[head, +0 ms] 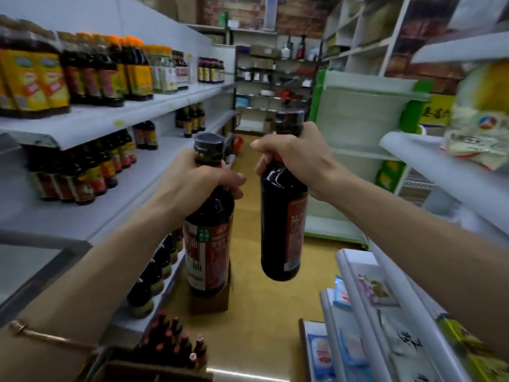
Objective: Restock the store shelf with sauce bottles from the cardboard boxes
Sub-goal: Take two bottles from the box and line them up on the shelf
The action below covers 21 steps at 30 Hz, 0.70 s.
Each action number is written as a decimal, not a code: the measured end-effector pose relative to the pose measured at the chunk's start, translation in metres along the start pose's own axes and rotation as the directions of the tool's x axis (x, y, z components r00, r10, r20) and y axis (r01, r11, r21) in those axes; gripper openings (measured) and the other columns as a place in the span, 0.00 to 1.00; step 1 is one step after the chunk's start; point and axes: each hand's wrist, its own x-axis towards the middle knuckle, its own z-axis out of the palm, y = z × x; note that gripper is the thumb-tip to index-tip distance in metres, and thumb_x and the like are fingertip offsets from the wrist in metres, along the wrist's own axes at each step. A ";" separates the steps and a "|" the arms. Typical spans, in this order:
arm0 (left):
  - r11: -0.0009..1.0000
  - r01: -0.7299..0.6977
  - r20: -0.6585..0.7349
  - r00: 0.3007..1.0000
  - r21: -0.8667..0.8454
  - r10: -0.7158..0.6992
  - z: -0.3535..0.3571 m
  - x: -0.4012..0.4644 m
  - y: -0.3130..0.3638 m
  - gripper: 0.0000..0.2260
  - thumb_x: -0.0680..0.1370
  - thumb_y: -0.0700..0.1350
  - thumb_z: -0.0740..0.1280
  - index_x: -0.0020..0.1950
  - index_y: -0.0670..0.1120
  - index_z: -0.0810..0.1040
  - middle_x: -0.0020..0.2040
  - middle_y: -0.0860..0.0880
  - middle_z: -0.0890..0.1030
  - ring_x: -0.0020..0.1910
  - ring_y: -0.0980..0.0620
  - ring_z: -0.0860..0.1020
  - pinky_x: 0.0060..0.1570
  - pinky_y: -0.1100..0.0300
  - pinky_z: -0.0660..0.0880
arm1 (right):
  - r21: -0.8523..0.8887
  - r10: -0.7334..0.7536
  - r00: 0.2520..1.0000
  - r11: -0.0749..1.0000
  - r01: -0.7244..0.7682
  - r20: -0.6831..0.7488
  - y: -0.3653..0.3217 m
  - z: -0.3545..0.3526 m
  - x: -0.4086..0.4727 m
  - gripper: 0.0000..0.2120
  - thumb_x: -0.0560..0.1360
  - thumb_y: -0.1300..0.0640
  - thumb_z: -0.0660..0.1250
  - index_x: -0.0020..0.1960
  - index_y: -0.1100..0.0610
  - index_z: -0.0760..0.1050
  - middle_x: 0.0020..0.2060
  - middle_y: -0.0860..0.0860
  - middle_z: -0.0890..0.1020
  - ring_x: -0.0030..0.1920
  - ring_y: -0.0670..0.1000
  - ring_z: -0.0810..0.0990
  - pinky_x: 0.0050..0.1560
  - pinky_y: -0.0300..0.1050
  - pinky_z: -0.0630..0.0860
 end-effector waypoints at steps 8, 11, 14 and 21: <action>0.999 -0.001 0.059 0.998 0.041 -0.001 0.051 0.077 -0.018 0.13 0.70 0.40 0.73 0.25 0.47 0.79 0.34 0.42 0.84 0.38 0.38 0.82 0.54 0.37 0.76 | 0.051 0.038 0.999 0.998 -0.040 0.029 0.045 -0.043 0.061 0.18 0.70 0.60 0.70 0.22 0.56 0.76 0.28 0.56 0.83 0.35 0.58 0.81 0.50 0.58 0.79; 1.000 -0.013 0.039 0.999 0.018 0.012 0.061 0.127 -0.032 0.10 0.68 0.41 0.73 0.26 0.47 0.80 0.35 0.42 0.84 0.37 0.41 0.82 0.54 0.37 0.76 | 0.077 0.030 0.997 0.996 -0.035 0.067 0.069 -0.051 0.105 0.16 0.70 0.61 0.69 0.24 0.57 0.76 0.27 0.56 0.82 0.32 0.55 0.81 0.45 0.53 0.78; 1.000 -0.009 0.027 1.000 -0.015 0.009 0.064 0.185 -0.050 0.07 0.70 0.38 0.72 0.33 0.39 0.80 0.34 0.39 0.83 0.34 0.43 0.82 0.53 0.41 0.77 | 0.081 0.018 0.996 0.996 -0.025 0.085 0.100 -0.054 0.158 0.15 0.71 0.62 0.69 0.26 0.59 0.76 0.28 0.57 0.82 0.31 0.55 0.80 0.43 0.52 0.78; 0.999 -0.030 0.028 0.999 -0.010 0.030 0.060 0.351 -0.087 0.08 0.71 0.37 0.72 0.32 0.39 0.78 0.33 0.42 0.83 0.34 0.45 0.82 0.47 0.48 0.77 | 0.053 0.025 0.999 0.998 -0.027 0.044 0.162 -0.065 0.303 0.16 0.71 0.61 0.70 0.25 0.56 0.76 0.28 0.56 0.82 0.32 0.57 0.80 0.45 0.55 0.79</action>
